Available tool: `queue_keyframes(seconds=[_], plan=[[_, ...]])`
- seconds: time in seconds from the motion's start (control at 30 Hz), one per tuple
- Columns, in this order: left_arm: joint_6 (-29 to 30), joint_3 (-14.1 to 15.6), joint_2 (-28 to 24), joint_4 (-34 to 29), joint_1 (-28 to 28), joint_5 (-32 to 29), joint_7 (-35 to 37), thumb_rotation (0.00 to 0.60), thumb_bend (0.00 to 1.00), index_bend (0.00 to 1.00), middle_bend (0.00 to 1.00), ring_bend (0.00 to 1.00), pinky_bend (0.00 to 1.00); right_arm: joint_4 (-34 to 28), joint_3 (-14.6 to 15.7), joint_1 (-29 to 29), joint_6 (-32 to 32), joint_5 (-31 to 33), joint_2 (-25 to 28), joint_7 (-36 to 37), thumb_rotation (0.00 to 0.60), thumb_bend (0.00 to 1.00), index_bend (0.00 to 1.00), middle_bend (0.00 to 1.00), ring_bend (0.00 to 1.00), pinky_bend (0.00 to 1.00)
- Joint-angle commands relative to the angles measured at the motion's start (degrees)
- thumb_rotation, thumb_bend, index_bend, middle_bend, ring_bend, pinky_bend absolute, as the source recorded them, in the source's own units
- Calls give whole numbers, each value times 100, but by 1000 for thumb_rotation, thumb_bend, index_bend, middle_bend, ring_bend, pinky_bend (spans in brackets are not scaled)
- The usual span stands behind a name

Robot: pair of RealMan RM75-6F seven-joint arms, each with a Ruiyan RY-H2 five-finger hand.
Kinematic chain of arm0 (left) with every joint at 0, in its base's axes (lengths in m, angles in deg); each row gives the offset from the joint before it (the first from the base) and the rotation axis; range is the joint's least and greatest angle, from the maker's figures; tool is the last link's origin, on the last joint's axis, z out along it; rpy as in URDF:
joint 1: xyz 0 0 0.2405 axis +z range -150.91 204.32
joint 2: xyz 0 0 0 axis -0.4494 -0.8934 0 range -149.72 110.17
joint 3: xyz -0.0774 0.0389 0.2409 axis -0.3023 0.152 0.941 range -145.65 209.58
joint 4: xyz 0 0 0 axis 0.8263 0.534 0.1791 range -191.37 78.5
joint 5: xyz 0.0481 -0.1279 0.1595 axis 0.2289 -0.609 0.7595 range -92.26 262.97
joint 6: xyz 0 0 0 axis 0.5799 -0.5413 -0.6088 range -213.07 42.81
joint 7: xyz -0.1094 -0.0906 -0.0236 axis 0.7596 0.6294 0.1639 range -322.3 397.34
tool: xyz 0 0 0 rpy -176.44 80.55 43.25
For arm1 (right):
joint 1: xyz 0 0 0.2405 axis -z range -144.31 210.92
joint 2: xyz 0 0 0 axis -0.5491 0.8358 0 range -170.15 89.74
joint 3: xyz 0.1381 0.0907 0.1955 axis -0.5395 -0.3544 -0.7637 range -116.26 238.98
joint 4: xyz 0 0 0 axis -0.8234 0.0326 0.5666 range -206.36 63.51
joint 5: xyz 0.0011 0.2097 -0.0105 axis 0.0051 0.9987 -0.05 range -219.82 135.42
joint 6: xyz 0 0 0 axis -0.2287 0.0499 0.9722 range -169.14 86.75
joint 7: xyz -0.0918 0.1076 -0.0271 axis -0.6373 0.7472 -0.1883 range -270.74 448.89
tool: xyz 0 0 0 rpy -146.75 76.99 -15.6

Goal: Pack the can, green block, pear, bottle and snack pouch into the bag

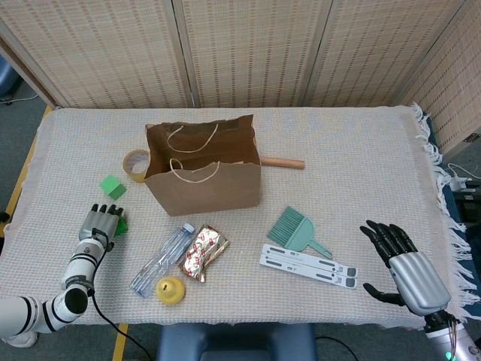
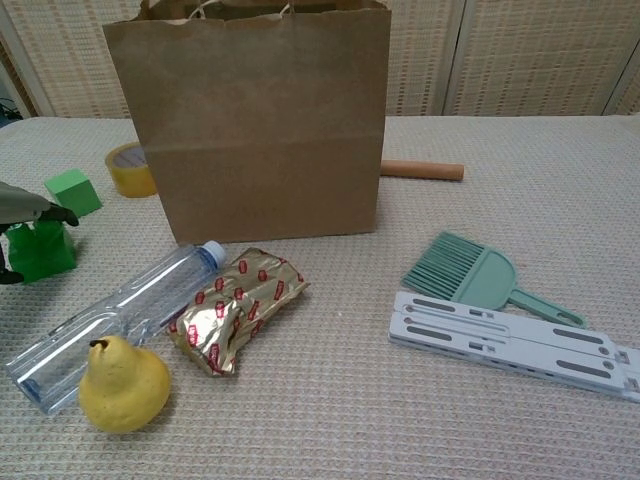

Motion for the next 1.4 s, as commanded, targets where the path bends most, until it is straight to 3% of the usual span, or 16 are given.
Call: queue_keyframes(seconds=[0.03,0.23,0.3,0.4,0.5,0.6,1.1,1.4], plan=[[17,52,55,62,-11,33,7,600,329,0,0,0,56,5,-4,-4,-5,13,3,10,600,97,0,0,0,0],[163,96,186,272,80,301,173,600,339,16,0,2,240,6,3,-18,-42,25,0,-4,600,98,0,0,0,0],[282,81,250,361,136,452,262,600,365,102,39,60,332,-2,1,-14,-29,19,0,-1,600,98,0,0,0,0],[459,73,345,479,248,776,417,600,456,363,297,318,571,-3,3,-9,-15,4,2,6,600,98,0,0,0,0],[526,78,375,533,368,993,558,600,508,487,482,484,709,1,7,-4,-7,-5,3,6,600,97,0,0,0,0],[517,79,341,531,434,1045,609,600,515,539,554,548,757,3,10,0,1,-16,6,16,600,97,0,0,0,0],[619,17,22,340,636,1300,705,600,593,623,648,630,811,-25,55,41,71,-164,35,49,600,97,0,0,0,0],[1396,-535,-287,38,882,1702,1411,600,596,626,651,632,808,-11,56,53,110,-194,55,121,600,97,0,0,0,0]])
